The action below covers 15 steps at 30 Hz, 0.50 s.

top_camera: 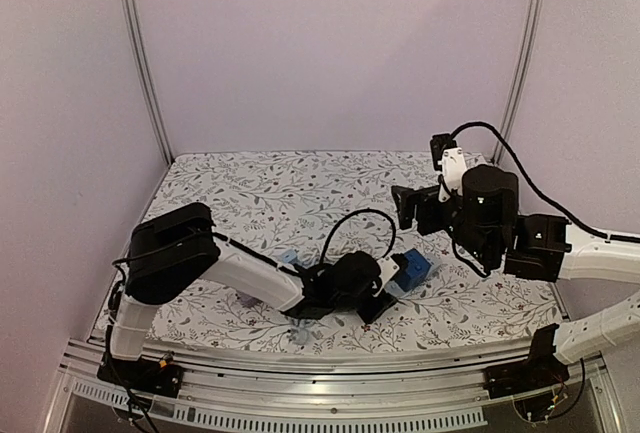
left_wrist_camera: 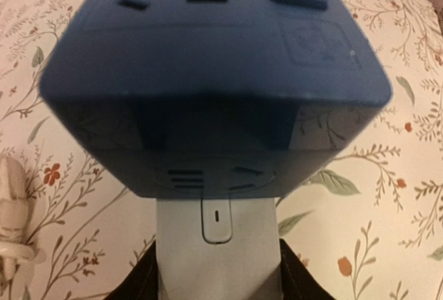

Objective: Insert the plug

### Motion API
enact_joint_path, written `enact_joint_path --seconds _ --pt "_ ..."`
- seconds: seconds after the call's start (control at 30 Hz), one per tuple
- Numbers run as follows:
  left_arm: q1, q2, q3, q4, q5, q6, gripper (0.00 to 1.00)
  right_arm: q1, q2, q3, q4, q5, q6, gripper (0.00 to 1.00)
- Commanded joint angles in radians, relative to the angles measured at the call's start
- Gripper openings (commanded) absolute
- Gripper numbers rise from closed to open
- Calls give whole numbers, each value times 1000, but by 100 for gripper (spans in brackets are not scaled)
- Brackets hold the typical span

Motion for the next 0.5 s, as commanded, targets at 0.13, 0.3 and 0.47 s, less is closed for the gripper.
enact_joint_path --seconds 0.13,0.3,0.47 --pt "-11 156 301 -105 -67 -144 4 4 -95 -81 38 109 179 99" --pt "-28 225 419 -151 -83 -191 25 4 -129 -111 29 86 253 99" --pt "-39 200 366 -93 -89 -199 60 4 -152 -126 28 56 259 99"
